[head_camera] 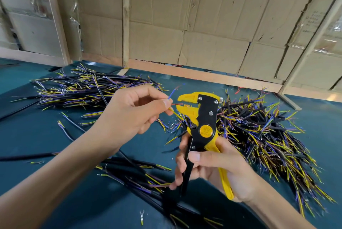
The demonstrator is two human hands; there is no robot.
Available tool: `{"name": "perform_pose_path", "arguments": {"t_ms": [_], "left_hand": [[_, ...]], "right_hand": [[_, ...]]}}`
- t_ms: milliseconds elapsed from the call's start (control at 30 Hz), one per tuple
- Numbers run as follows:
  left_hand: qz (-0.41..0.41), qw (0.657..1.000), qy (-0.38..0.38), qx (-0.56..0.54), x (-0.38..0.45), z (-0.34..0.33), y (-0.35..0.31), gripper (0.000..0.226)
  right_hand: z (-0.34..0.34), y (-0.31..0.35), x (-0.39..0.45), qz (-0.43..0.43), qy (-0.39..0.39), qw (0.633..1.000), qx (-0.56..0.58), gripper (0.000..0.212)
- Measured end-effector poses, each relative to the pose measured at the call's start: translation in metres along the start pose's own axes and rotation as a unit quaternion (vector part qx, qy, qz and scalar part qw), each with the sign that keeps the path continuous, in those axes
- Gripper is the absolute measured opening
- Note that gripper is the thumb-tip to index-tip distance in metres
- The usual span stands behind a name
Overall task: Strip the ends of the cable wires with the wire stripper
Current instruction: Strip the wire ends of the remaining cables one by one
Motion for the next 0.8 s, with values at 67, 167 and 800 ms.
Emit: {"name": "perform_pose_path", "arguments": {"t_ms": [67, 167, 800], "left_hand": [[0.005, 1.000, -0.002, -0.002, 0.001, 0.000, 0.002, 0.010], [0.010, 1.000, 0.000, -0.006, 0.001, 0.000, 0.004, 0.012], [-0.239, 0.874, -0.163, 0.391, -0.015, 0.015, -0.029, 0.003]], "right_hand": [[-0.001, 0.000, 0.001, -0.004, -0.001, 1.000, 0.010, 0.025], [-0.003, 0.000, 0.001, -0.012, 0.005, 1.000, 0.021, 0.022], [-0.004, -0.009, 0.002, -0.042, 0.001, 0.999, 0.033, 0.045]]}}
Point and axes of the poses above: each hand's wrist, its own x-axis towards the middle knuckle, its own z-axis out of the back of the hand, y = z × x, the point moved 8 cm from there along x, towards the middle knuckle, and after that the axes turned 8 degrees about x, right-handed, at the moved point
